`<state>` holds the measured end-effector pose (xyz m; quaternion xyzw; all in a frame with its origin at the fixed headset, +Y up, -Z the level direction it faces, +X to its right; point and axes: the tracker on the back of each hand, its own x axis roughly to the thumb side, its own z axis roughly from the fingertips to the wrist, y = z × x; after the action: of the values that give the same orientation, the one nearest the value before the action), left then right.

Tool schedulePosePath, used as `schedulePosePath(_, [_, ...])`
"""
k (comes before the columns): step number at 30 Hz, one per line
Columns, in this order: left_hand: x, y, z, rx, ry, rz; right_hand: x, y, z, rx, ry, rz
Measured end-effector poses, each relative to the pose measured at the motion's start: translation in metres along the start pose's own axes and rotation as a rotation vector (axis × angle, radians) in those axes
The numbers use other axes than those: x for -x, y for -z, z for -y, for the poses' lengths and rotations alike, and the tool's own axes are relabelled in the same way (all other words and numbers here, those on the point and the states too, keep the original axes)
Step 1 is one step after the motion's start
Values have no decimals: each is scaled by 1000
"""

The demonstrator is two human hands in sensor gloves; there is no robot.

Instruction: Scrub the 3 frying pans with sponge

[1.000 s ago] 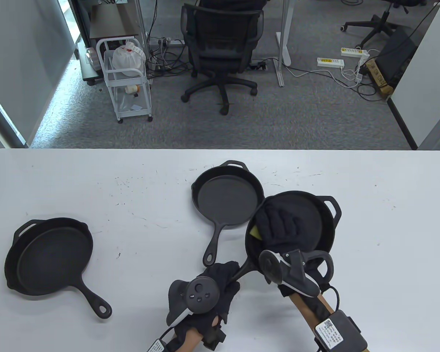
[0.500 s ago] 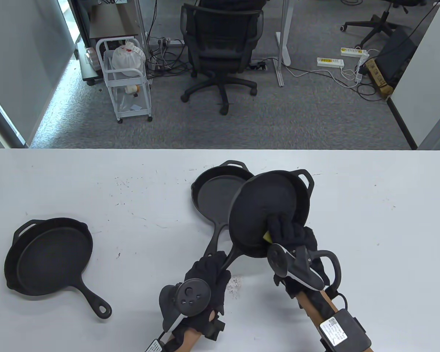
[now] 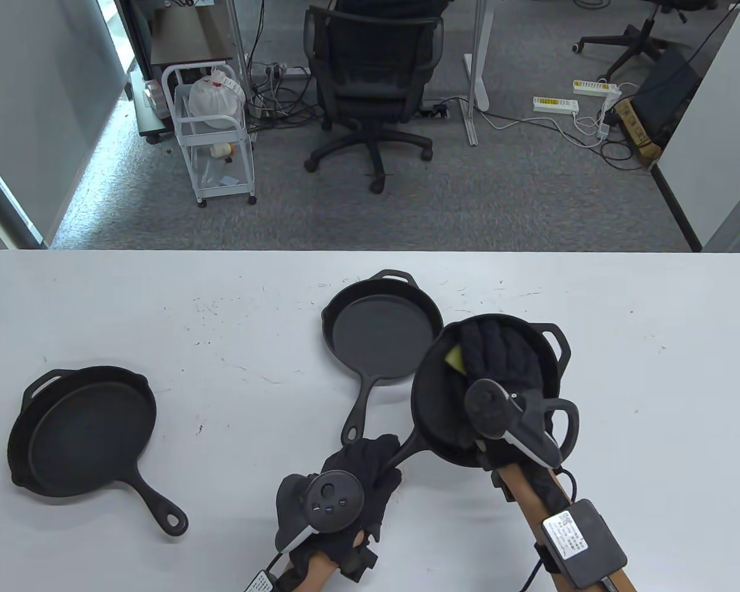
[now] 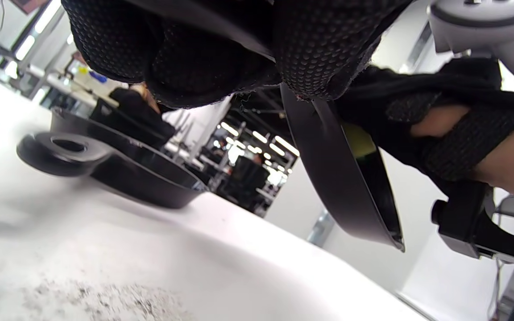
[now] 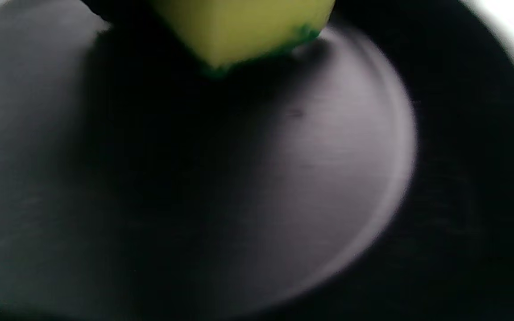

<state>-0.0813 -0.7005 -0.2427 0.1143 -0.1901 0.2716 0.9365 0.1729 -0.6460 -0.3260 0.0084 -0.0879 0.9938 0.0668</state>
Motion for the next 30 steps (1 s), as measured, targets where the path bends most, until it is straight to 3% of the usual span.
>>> schedulePosePath(6, [9,1,-1,-50,-32,-69,19,-6,-14,-127,40,-4])
schedulePosePath(11, [19,-3,-11,-187,-13,-177,17,-24,-3,3,91,68])
schedulePosePath(17, [44,-3,-20,-237,-52,-344,20,-39,15,111,173,118])
schedulePosePath(21, [57,-4,-19,-213,-203,-398,20,-48,13,134,163,136])
schedulePosePath(25, [66,-4,-13,-170,-416,-436,17,-53,5,88,144,172])
schedulePosePath(30, [83,-4,5,18,-978,-497,3,-57,-5,63,85,230])
